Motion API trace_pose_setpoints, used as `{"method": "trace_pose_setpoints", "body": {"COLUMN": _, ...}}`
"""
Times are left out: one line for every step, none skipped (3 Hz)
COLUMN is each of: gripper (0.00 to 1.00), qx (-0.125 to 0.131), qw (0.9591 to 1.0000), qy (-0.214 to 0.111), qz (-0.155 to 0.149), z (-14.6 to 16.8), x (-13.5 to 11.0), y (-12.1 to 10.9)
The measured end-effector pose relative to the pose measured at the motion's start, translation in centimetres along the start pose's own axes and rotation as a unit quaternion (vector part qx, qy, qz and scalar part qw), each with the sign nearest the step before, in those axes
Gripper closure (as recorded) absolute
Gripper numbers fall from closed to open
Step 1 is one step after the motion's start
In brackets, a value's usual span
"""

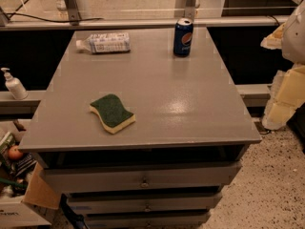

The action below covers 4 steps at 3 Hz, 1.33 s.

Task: Pick sponge

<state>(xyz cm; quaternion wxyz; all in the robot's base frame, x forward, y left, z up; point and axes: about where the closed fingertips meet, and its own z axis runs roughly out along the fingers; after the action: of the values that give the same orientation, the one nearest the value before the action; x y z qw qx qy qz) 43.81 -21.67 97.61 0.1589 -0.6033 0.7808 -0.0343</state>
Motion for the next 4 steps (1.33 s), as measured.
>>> {"method": "trace_pose_setpoints", "body": {"gripper": 0.00, "qx": 0.000, "qw": 1.0000, "qy": 0.000, "qz": 0.000, "z": 0.0, "x": 0.0, "y": 0.0}}
{"method": "trace_pose_setpoints", "body": {"gripper": 0.00, "qx": -0.008, "qw": 0.9993, "qy": -0.036, "qz": 0.007, "z": 0.4, "x": -0.3, "y": -0.3}}
{"method": "trace_pose_setpoints", "body": {"gripper": 0.00, "qx": -0.029, "qw": 0.9942, "qy": -0.104, "qz": 0.005, "z": 2.7, "x": -2.4, "y": -0.6}}
{"method": "trace_pose_setpoints", "body": {"gripper": 0.00, "qx": -0.048, "qw": 0.9841, "qy": -0.171, "qz": -0.010, "z": 4.8, "x": -6.0, "y": -0.9}}
